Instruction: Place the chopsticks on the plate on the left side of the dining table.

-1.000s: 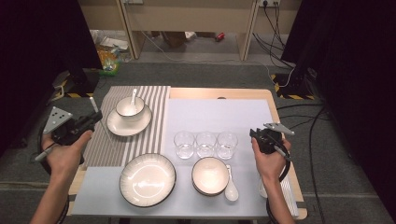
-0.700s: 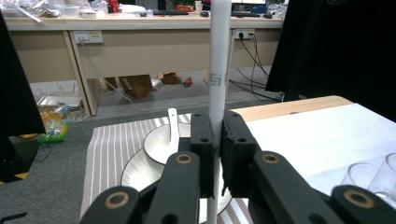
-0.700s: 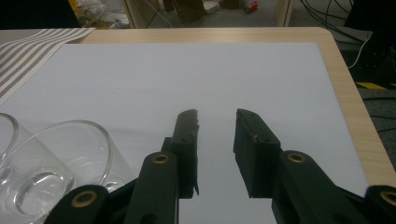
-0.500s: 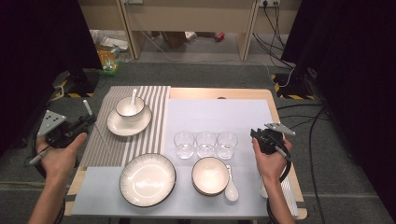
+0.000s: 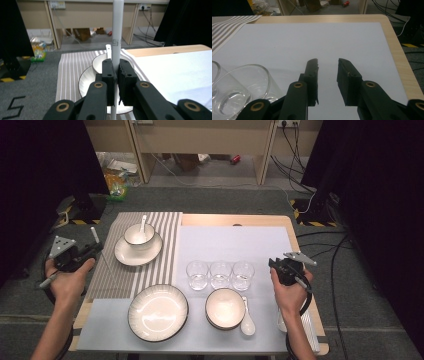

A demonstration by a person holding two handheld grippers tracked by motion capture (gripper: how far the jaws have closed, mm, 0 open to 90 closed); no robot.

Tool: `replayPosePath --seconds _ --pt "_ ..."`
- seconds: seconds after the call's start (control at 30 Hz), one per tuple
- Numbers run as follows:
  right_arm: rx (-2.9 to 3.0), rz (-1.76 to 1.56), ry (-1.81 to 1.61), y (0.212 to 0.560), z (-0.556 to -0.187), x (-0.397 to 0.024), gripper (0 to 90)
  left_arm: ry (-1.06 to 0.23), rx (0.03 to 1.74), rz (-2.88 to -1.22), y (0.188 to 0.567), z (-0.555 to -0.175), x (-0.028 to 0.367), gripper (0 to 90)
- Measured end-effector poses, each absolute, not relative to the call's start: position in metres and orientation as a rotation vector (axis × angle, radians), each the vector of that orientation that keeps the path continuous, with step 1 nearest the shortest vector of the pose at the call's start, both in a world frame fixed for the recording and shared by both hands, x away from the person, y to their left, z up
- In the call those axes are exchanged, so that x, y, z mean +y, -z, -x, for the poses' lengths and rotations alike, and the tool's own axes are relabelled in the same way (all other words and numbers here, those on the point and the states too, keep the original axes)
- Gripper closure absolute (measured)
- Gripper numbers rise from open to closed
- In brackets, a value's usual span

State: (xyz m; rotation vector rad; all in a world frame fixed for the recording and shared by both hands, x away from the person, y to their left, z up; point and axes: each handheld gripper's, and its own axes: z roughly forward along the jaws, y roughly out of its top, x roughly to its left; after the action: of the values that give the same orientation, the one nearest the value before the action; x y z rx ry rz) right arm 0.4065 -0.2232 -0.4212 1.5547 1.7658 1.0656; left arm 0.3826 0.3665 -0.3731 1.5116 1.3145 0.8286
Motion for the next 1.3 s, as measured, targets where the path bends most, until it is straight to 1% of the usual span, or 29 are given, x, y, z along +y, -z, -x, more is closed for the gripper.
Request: replayPosePath --seconds 0.2,0.3,0.33,0.4,0.43,0.57,0.83,1.07,1.3 --pt "1.764 -1.560 -1.069 0.422 -0.407 -0.225 70.4 -0.824 1.344 -1.507 0.377 -0.402 0.367 83.8" --pt "1.763 -1.560 -1.070 0.422 -0.406 -0.224 70.4 -0.815 1.377 -1.507 0.382 -0.421 0.365 83.8" --pt "1.763 -1.560 -1.070 0.422 -0.406 -0.224 70.4 -0.815 1.377 -1.507 0.382 -0.421 0.365 83.8" --pt "1.762 -1.560 -1.068 0.422 -0.406 -0.224 70.4 -0.804 1.409 -1.503 0.388 -0.437 0.364 83.8" --pt "1.762 -1.560 -1.068 0.422 -0.406 -0.224 70.4 -0.804 1.409 -1.503 0.388 -0.437 0.364 83.8" --pt "1.763 -1.560 -1.067 0.423 -0.407 -0.225 70.4 -0.769 1.464 -1.494 0.398 -0.461 0.361 83.8" --pt "1.766 -1.568 -1.070 0.425 -0.408 -0.226 70.4 -0.763 1.569 -1.503 0.418 -0.493 0.359 83.7" --pt "1.774 -1.567 -1.061 0.427 -0.409 -0.226 70.4 -0.732 1.647 -1.498 0.432 -0.510 0.362 83.7" --pt "1.772 -1.562 -1.069 0.429 -0.410 -0.226 70.4 -0.724 1.681 -1.508 0.440 -0.517 0.363 83.6"
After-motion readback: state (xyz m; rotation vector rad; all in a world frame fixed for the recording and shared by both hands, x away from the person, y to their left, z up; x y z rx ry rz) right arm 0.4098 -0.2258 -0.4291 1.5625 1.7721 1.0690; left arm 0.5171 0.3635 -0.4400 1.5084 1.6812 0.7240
